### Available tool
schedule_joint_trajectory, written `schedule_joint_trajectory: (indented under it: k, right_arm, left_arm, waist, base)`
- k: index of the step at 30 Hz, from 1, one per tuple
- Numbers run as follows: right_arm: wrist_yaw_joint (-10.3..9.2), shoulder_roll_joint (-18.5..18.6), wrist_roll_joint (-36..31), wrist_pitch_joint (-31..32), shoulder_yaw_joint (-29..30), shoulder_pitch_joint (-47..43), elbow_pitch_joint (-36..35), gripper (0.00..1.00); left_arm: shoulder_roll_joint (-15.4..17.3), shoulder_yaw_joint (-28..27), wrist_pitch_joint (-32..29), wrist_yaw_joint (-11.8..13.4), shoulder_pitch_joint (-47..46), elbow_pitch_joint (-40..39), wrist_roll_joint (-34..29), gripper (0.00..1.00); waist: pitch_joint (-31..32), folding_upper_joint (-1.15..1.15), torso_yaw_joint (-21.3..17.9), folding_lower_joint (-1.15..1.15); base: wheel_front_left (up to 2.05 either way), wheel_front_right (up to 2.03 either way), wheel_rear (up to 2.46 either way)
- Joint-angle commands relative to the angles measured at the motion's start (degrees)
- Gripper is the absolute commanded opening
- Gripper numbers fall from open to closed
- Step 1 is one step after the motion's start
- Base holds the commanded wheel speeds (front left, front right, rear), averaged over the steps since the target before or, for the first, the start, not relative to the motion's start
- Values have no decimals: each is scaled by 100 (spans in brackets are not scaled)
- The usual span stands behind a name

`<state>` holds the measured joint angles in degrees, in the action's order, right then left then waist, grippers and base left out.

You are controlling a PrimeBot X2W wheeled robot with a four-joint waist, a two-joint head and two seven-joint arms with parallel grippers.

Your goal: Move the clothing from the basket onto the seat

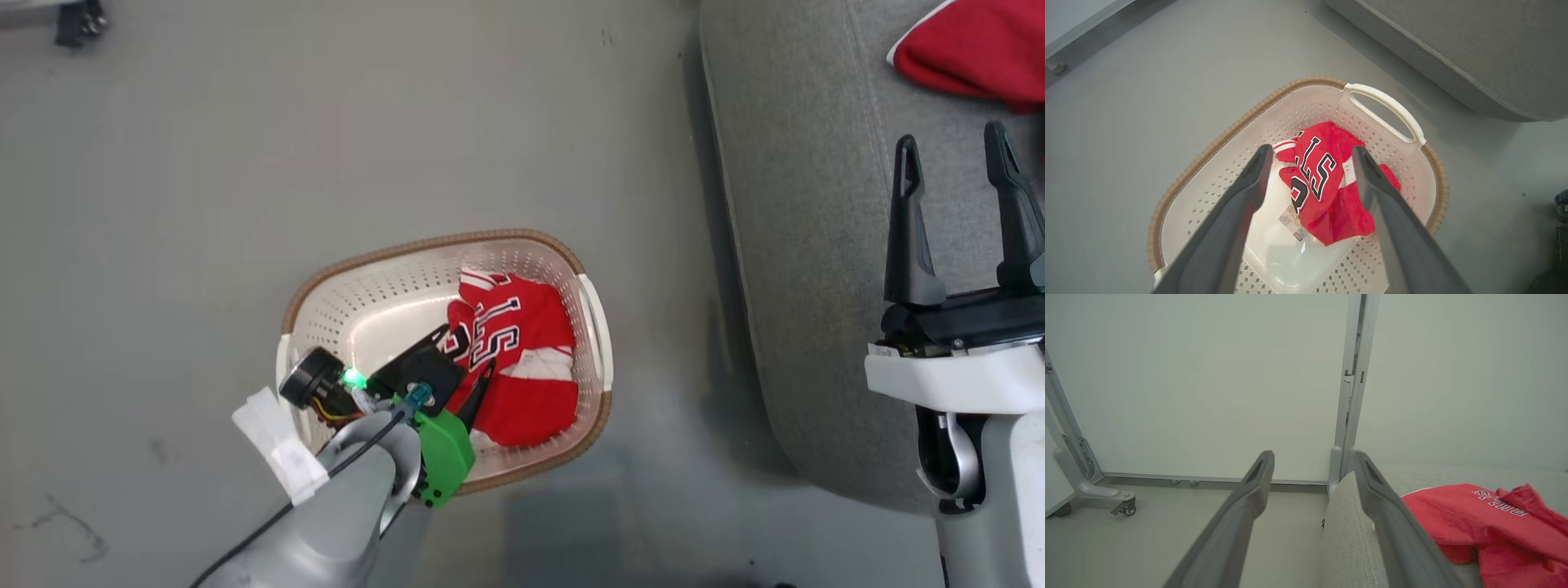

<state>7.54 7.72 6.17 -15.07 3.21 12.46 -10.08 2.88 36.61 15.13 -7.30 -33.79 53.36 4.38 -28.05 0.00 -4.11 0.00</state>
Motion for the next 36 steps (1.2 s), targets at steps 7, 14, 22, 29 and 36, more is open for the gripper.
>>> schedule_joint_trajectory:
  k: [7, 14, 22, 29, 36]
  right_arm:
    - [-10, -172, 11, -15, -240, 421, -182, 100]
    - [-10, -277, -1, -15, -359, 566, -167, 100]
    - [-10, -368, 67, -15, -487, 635, -180, 100]
    - [-10, -423, -3, -15, -678, 784, -350, 100]
    - [-10, -456, 10, -15, -911, 928, -698, 100]
  left_arm:
    - [52, 420, 2, -23, -930, 894, 370, 100]
    - [122, 988, -29, -23, -1386, 1693, 707, 100]
    - [416, 1082, -383, 122, -1802, 1988, 799, 100]
    - [614, 1099, -689, 347, -2095, 2032, 801, 100]
    - [753, 976, -994, 352, -2360, 2042, 1000, 100]
  waist:
    - [-1749, 0, -956, 0]
    - [-2184, 0, -1202, 0]
    - [-2553, 0, -1378, 0]
    - [-2844, 0, -1535, 0]
    - [-3102, 0, -1641, 0]
  base:
    - [0, 0, 0]
    - [0, 0, 0]
    - [0, 0, 0]
    - [0, 0, 0]
    - [0, 0, 0]
